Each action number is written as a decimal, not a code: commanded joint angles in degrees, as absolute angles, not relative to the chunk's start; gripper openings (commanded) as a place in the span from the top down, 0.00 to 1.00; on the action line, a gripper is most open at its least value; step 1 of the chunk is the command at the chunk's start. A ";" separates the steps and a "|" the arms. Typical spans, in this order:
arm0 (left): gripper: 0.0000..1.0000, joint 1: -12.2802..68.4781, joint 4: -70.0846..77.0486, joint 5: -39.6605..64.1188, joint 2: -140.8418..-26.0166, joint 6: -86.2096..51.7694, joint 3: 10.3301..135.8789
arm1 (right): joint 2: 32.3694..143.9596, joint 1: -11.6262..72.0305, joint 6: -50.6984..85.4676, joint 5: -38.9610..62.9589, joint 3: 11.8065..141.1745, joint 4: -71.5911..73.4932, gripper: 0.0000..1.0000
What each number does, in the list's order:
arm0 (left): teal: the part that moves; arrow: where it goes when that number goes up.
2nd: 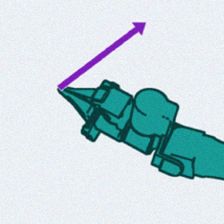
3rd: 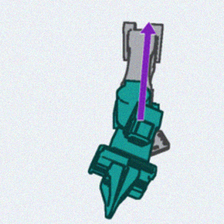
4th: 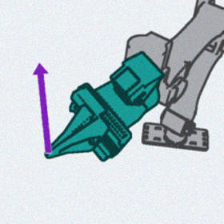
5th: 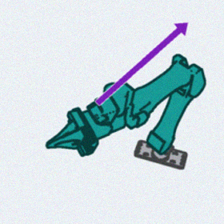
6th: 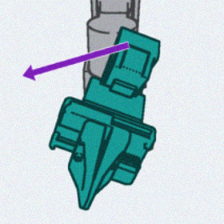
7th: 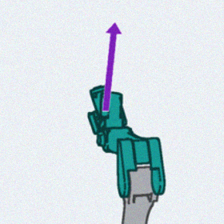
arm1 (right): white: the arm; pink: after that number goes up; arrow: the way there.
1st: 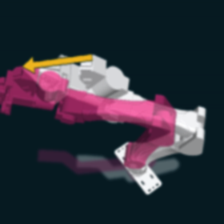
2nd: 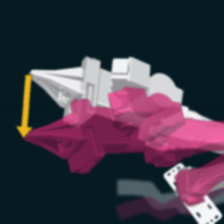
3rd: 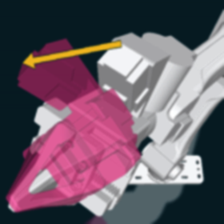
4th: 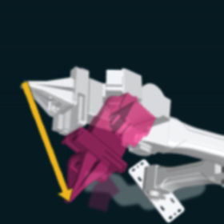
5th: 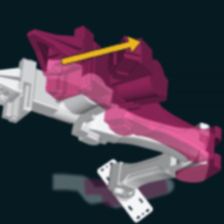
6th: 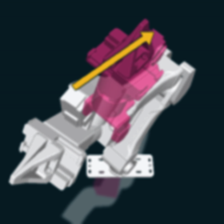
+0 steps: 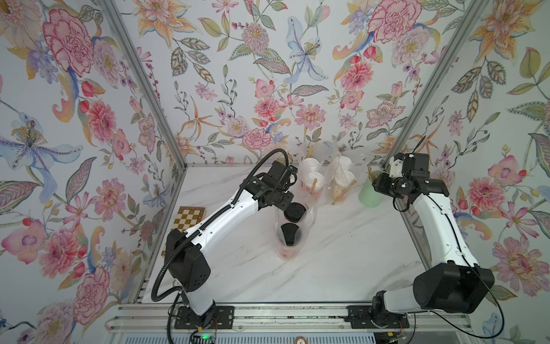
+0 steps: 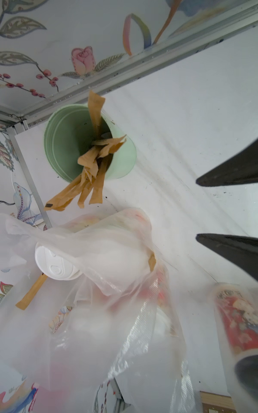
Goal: Pack milk tea into plastic carrier bags
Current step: Adjust the plastic carrier bag at the center of the board, then pick up the straw from the container.
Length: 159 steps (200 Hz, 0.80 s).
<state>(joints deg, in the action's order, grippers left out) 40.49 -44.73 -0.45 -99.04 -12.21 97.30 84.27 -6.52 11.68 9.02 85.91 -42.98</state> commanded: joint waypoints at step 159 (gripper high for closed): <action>0.89 39.46 -28.12 8.87 -91.91 -21.18 88.60 | 101.30 -16.11 9.14 2.79 92.50 -31.09 0.61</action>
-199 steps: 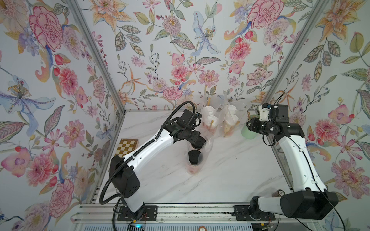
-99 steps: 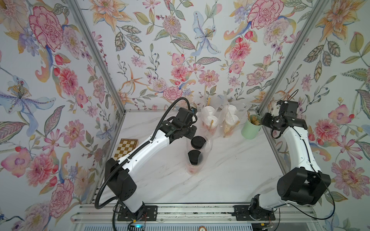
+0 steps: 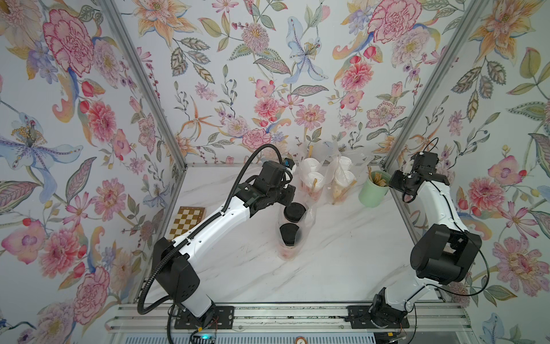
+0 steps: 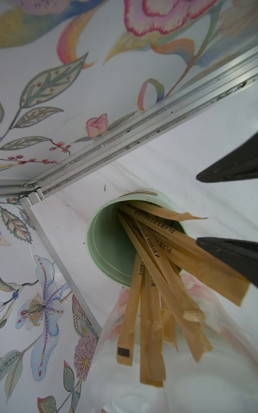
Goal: Pack milk tea into plastic carrier bags
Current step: Pick up the straw from the container.
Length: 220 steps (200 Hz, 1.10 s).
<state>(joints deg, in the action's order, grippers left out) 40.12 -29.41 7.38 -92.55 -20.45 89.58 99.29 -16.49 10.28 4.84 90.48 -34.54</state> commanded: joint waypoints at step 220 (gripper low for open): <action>0.79 39.54 -27.46 8.72 -91.38 -21.38 87.33 | 93.54 -10.29 6.50 -9.14 96.49 -32.96 1.00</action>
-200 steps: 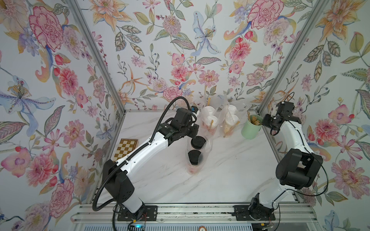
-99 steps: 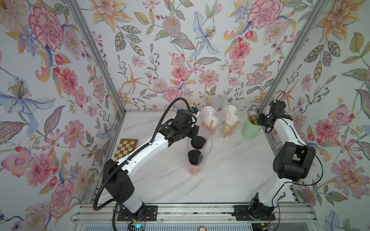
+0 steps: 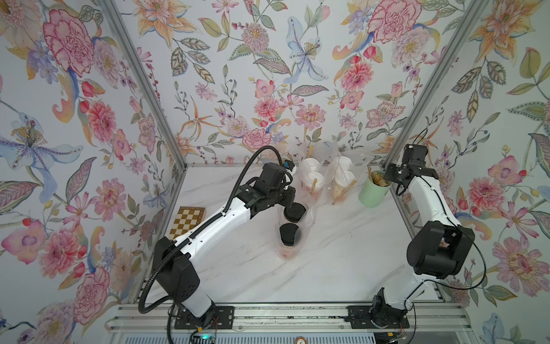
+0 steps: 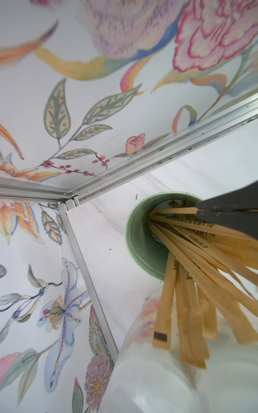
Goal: Pack milk tea into plastic carrier bags
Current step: Pick up the straw from the container.
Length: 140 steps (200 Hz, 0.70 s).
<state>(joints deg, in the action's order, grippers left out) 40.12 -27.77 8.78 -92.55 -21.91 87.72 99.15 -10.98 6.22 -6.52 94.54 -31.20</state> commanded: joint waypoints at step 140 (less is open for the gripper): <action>0.48 39.46 -36.30 6.30 -91.48 -8.51 89.98 | 66.51 4.20 13.82 -1.59 97.82 -43.46 1.00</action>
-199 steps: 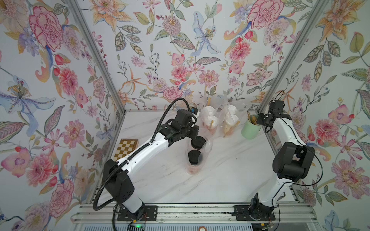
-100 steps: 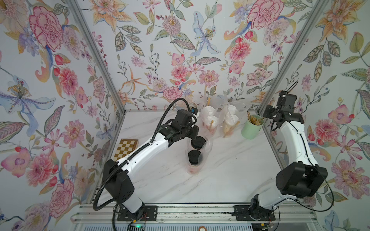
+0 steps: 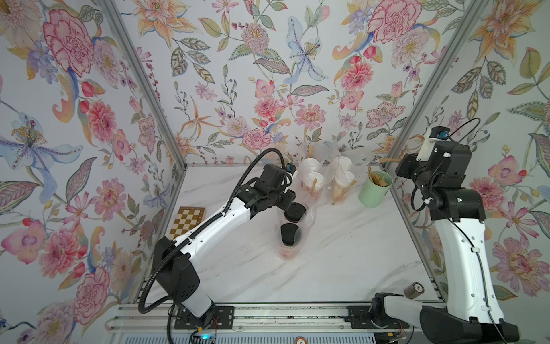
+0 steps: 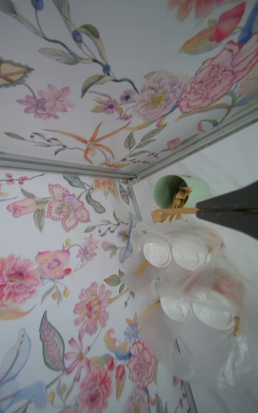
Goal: Pack milk tea into plastic carrier bags
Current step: Pick up the straw from the container, then place the straw in the plastic carrier bag.
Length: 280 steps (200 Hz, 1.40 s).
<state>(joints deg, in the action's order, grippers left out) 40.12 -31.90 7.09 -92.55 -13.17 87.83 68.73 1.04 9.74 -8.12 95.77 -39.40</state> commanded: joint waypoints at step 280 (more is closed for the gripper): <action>1.00 37.24 -28.26 6.68 -90.01 -16.13 87.80 | 90.58 42.89 13.87 -7.75 116.19 -58.45 1.00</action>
<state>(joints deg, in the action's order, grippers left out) 37.71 -30.00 5.30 -91.70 -14.85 88.36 88.40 42.68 14.83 -5.04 112.97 -58.89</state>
